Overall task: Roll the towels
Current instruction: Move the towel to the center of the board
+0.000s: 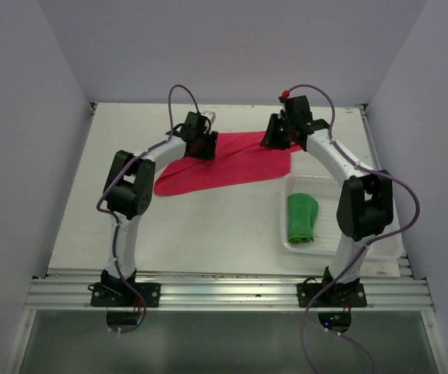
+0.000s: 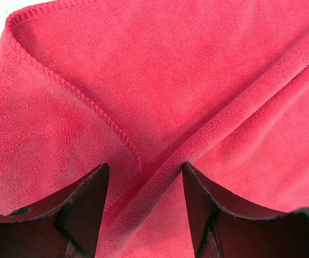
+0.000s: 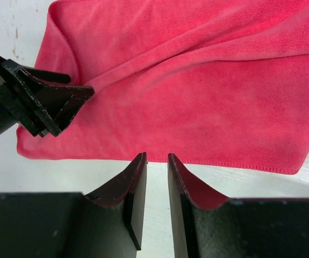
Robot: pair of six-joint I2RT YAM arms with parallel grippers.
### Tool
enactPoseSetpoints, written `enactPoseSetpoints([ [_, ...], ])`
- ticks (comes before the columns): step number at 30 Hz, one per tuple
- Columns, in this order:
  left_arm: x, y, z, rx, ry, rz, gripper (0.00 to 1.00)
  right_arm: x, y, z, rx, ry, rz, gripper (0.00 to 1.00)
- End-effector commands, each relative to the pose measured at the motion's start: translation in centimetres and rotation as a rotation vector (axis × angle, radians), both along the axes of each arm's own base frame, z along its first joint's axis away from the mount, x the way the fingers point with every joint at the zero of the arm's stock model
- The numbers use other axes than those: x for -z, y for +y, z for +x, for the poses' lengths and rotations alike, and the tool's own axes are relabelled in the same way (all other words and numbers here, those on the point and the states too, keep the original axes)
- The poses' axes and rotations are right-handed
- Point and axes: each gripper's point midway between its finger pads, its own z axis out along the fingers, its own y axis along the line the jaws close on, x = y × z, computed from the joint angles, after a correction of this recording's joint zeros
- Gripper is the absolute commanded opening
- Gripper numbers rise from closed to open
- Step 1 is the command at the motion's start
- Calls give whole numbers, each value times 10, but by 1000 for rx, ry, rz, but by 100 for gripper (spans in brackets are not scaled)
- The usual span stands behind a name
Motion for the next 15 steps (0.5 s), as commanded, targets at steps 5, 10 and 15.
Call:
enactPoseSetpoints([
  [5, -46, -1, 18, -21, -134, -35, 61, -29, -2, 3, -4, -74, 42, 26],
  [10, -42, 2, 26, -44, -138, -15, 60, -28, -1, 4, -4, -71, 46, 26],
  [15, -50, 1, 27, -61, -171, -43, 59, -28, -3, 5, 1, -71, 49, 26],
])
